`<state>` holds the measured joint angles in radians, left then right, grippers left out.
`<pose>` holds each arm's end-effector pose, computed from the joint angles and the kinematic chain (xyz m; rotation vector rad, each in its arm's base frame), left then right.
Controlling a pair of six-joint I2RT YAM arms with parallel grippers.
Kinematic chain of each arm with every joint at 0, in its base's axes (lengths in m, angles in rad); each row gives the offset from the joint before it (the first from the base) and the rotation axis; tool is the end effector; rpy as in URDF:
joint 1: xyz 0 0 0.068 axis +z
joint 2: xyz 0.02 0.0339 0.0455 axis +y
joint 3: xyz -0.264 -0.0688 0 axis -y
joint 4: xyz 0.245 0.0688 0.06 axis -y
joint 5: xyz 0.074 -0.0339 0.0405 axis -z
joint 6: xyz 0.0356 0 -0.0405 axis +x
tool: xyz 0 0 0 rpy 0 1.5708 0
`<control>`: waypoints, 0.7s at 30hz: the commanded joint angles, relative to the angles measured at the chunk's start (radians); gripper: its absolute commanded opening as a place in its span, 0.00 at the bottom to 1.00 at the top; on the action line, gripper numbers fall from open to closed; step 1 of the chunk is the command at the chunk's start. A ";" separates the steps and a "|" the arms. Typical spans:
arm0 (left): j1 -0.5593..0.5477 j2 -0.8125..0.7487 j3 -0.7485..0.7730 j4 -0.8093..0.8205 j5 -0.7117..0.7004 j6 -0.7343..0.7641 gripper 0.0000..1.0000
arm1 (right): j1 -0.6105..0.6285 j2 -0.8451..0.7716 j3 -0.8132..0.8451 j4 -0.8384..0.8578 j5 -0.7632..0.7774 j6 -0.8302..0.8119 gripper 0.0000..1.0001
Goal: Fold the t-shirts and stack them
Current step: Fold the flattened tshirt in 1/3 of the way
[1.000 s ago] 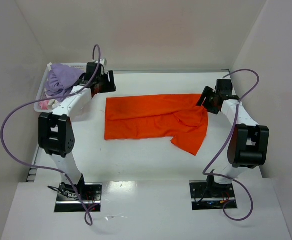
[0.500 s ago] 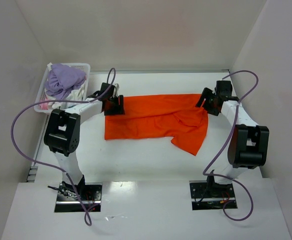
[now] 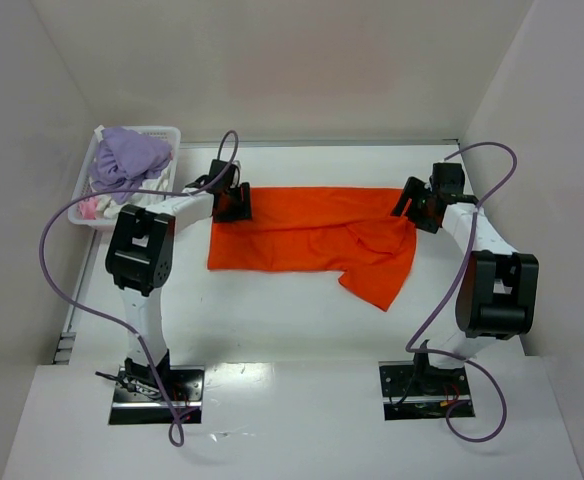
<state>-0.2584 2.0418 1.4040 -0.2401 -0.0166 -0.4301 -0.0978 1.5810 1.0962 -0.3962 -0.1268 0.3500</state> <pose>0.4278 -0.1125 0.1668 -0.2191 2.4596 -0.2816 0.3358 -0.0284 0.2321 0.4915 2.4109 0.2661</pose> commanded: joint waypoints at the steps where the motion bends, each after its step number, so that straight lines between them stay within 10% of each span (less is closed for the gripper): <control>1: 0.030 0.067 0.004 -0.013 -0.019 -0.024 0.71 | 0.007 0.022 0.016 0.043 0.016 -0.009 0.80; 21: 0.156 0.070 0.059 -0.031 -0.007 -0.087 0.71 | 0.026 0.209 0.177 0.063 0.018 -0.009 0.80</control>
<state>-0.1349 2.0792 1.4609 -0.2317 -0.0200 -0.5018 -0.0883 1.7355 1.2137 -0.3740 -0.1196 0.3496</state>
